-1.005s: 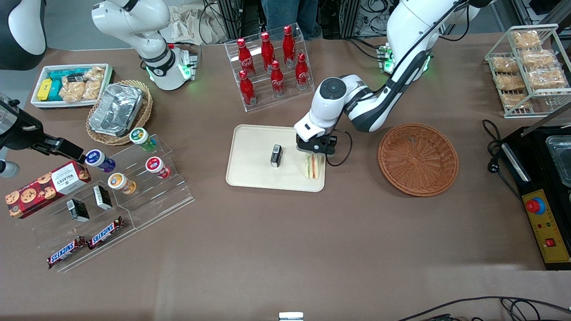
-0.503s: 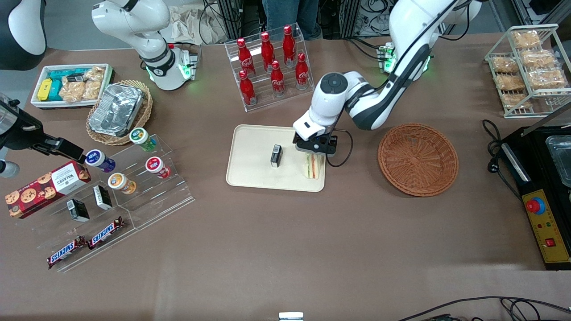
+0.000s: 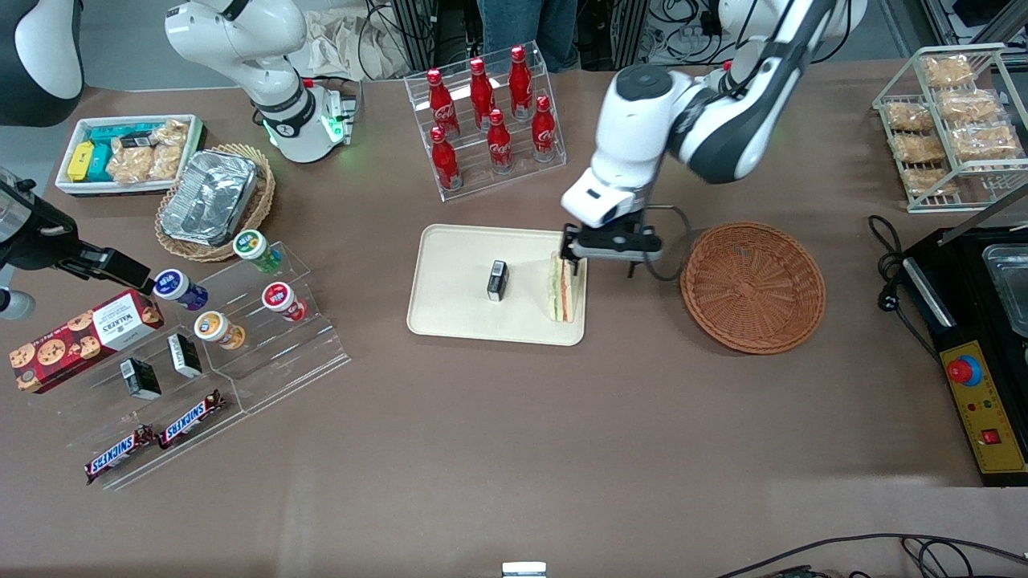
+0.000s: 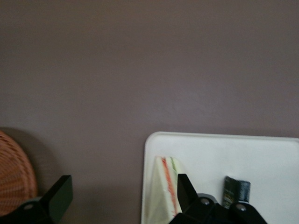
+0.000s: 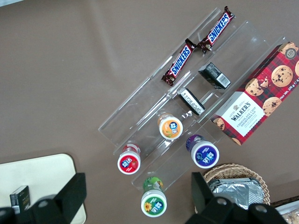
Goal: Place sandwich from basket to tray
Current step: 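Raise the open left gripper off the sandwich and withdraw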
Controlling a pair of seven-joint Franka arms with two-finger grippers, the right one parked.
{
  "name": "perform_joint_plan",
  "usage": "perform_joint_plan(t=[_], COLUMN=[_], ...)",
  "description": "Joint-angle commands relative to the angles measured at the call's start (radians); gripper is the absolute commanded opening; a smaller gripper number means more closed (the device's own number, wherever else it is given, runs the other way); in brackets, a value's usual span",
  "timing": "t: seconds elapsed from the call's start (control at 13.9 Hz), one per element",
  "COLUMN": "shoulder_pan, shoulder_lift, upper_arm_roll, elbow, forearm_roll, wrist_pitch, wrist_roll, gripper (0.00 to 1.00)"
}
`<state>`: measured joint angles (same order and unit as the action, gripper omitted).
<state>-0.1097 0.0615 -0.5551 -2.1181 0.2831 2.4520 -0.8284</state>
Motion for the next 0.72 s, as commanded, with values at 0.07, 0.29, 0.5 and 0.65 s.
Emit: perform_joint_plan(t=[0.07, 0.29, 0.5, 0.65], shoulder_pan=[0.091, 0.175, 0.235, 0.252], shoulder_lift=[-0.071, -0.072, -0.112, -0.141], upper_arm_roll=[-0.012, -0.012, -0.012, -0.008], elbow=[0.088, 0.211, 0.251, 0.257], forearm_roll=[-0.148, -0.214, -0.217, -0.238], wrist_pitch=[-0.215, -0.405, -0.481, -0.484], wrist_roll=[0.237, 0.38, 0.384, 0.384], gripper=[0.99, 0.99, 0.99, 0.99])
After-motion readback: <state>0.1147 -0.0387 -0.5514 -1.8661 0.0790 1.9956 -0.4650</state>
